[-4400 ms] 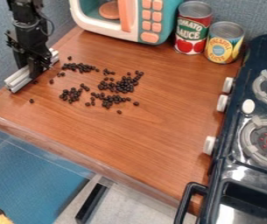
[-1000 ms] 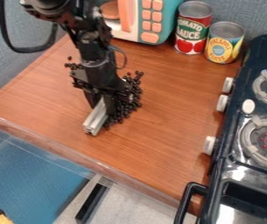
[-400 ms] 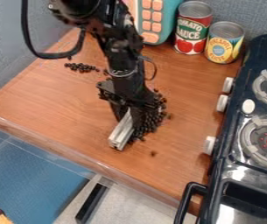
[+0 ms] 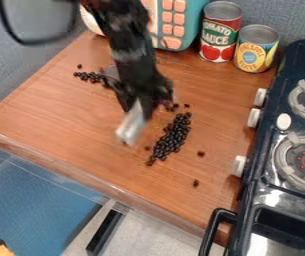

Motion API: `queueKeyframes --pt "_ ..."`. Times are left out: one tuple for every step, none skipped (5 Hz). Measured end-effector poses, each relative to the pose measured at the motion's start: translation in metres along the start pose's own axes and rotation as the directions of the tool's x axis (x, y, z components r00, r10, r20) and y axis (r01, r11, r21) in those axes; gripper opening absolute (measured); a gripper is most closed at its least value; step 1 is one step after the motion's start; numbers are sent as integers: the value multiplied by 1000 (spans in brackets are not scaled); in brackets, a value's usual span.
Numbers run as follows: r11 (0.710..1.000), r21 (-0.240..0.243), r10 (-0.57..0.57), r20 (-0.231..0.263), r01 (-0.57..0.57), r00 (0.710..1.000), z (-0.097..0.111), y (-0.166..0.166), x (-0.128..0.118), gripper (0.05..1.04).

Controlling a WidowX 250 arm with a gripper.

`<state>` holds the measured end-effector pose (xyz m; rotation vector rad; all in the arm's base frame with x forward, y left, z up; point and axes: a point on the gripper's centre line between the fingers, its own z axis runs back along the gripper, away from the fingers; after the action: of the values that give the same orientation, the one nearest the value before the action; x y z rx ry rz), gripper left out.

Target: Sweep into pile

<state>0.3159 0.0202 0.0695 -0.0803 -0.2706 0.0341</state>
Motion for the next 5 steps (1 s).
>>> queueKeyframes --pt "999 39 27 21 -28 999 23 30 17 368" --pt "992 113 54 -6 -53 999 25 74 32 368" --pt "983 173 82 -71 -69 994 12 120 40 368" --pt "973 228 65 -87 -44 994 6 154 53 368" --pt "965 262 31 -109 -2 994 2 170 64 368"
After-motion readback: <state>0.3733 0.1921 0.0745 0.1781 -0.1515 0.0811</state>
